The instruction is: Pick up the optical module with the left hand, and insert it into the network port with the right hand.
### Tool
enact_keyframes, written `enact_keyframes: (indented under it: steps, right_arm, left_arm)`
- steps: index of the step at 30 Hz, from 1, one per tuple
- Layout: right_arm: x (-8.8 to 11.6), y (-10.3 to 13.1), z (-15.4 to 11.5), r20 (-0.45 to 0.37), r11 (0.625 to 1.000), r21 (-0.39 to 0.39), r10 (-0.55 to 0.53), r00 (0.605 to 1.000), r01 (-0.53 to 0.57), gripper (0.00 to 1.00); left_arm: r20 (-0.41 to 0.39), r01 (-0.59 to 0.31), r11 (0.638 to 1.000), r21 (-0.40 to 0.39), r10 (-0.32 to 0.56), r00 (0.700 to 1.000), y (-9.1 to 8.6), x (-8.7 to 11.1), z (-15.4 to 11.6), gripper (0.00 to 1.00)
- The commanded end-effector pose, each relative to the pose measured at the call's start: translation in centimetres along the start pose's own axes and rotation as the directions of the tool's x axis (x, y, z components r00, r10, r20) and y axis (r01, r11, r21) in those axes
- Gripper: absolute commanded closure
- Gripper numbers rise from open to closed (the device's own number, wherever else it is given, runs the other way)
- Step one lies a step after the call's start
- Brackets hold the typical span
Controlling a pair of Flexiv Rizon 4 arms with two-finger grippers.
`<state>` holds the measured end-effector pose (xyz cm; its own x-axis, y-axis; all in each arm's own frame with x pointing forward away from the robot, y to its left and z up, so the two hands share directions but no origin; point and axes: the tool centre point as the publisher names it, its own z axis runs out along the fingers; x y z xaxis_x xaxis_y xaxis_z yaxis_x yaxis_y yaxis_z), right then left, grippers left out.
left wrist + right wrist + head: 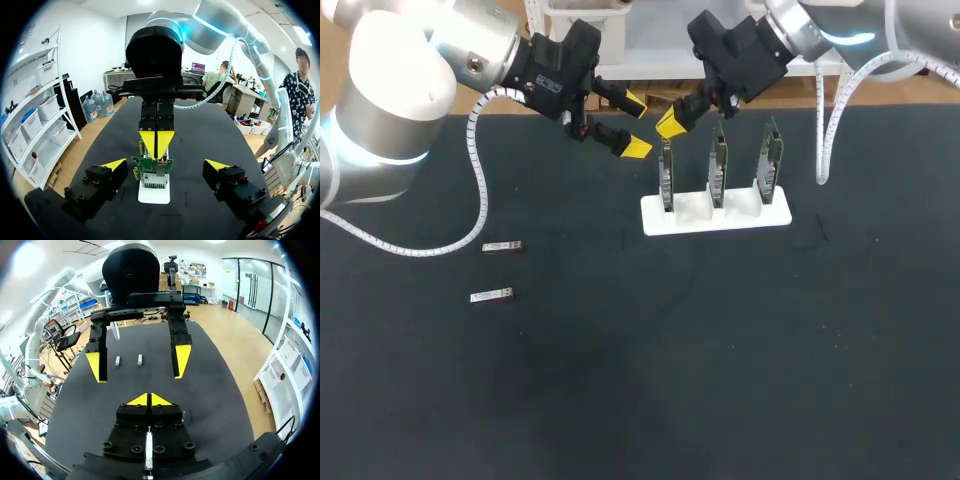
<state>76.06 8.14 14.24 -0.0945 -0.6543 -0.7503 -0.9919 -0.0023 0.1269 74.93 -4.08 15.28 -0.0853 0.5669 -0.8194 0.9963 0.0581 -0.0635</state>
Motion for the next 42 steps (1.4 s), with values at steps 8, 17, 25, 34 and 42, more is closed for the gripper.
enact_keyframes:
  steps: [8, 17, 25, 34, 42]
  right_arm:
    - [-1.5, 0.9, -2.4, 0.082, 1.0, -0.002, -0.03, 0.996, 0.03, 1.0]
    - [-0.2, 0.5, -6.6, 0.089, 0.999, 0.015, -0.037, 0.995, 0.036, 1.0]
    - [2.6, 1.0, -8.6, 0.066, 0.999, -0.029, -0.019, 0.998, 0.021, 1.0]
    - [4.4, 1.1, -9.4, 0.043, 0.998, -0.061, -0.013, 0.999, 0.016, 1.0]
    - [5.0, 0.9, -9.4, 0.018, 0.998, -0.051, -0.03, 0.999, 0.031, 1.0]
  left_arm:
    - [-0.004, 0.0, 1.0, 0.004, 0.0, 1.0, 0.2, -0.1, 0.0, 0.0]
    - [-0.004, 0.0, 1.0, 0.004, 0.0, 1.0, 0.2, -0.1, 0.0, 0.0]
    - [-0.004, 0.0, 1.0, 0.004, 0.0, 1.0, 0.2, -0.1, 0.0, 0.0]
    - [-0.004, 0.0, 1.0, 0.004, 0.0, 1.0, 0.2, -0.1, 0.0, 0.0]
    - [-0.004, 0.0, 1.0, 0.004, 0.0, 1.0, 0.2, -0.1, 0.0, 0.0]
